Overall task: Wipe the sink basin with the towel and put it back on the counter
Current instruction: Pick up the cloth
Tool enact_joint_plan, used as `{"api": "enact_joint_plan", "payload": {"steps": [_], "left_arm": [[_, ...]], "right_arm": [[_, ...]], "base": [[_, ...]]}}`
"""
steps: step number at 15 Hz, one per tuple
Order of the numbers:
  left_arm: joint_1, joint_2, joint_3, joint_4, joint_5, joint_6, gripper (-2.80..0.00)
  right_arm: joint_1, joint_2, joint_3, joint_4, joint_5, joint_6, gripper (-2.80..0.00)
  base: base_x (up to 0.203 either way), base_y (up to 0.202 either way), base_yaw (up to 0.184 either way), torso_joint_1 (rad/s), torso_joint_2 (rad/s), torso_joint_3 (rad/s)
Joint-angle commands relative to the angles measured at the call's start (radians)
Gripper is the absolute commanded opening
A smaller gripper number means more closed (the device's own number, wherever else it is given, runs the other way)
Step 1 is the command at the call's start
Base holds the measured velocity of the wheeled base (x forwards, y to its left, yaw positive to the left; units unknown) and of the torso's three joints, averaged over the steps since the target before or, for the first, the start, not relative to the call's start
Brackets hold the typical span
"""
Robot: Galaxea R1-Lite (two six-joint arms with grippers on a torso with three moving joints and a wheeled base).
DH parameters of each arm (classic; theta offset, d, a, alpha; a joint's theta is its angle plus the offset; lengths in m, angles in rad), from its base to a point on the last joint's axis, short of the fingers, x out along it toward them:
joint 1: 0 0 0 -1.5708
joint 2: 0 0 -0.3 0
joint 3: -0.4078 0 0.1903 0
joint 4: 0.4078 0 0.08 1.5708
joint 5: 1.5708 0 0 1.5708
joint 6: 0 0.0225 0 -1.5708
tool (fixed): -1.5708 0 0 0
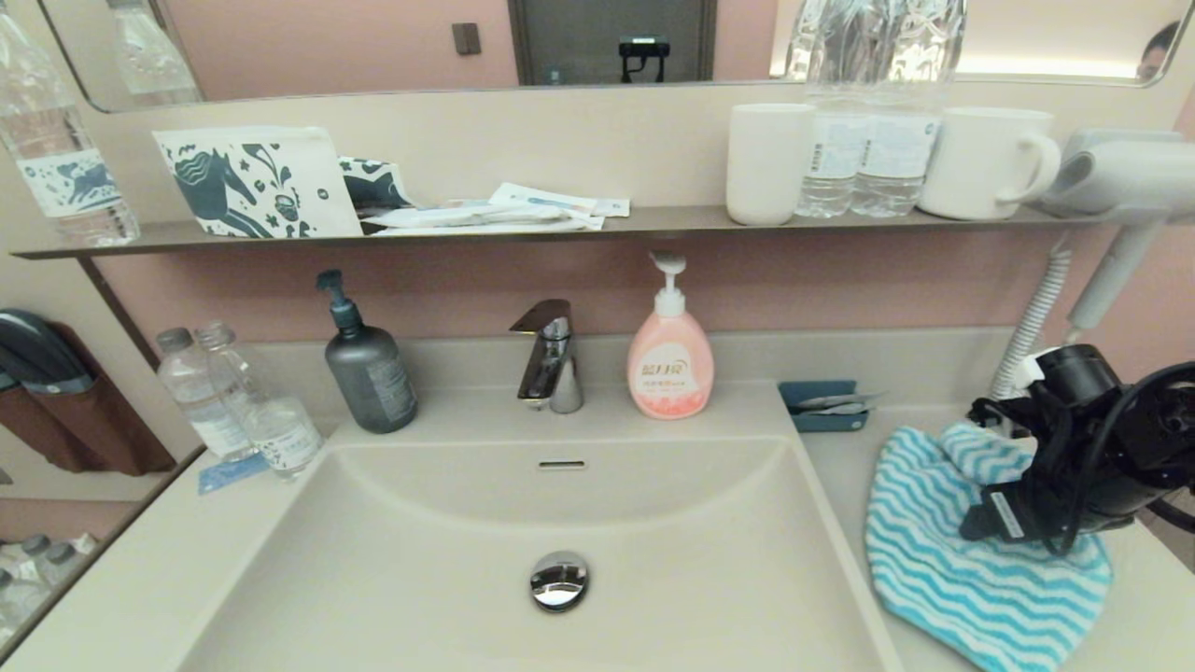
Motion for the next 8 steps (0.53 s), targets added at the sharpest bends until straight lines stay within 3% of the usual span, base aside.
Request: {"api": "enact_joint_plan", "payload": {"steps": [1,8], "left_arm": [[0.000,0.001,0.000,0.000,0.001,0.000,-2.80],[0.000,0.001,0.000,0.000,0.001,0.000,-2.80]], "right_arm": [[-0.001,0.009,0.019,-0.003,-0.001,-0.001,-2.80],[-0.009,-0.079,0.043,-0.001,0.002,0.000,-2.80]], "base": [[0.000,0.000,0.000,0.000,0.00,0.000],[0.000,0.000,0.000,0.000,0.00,0.000]]}}
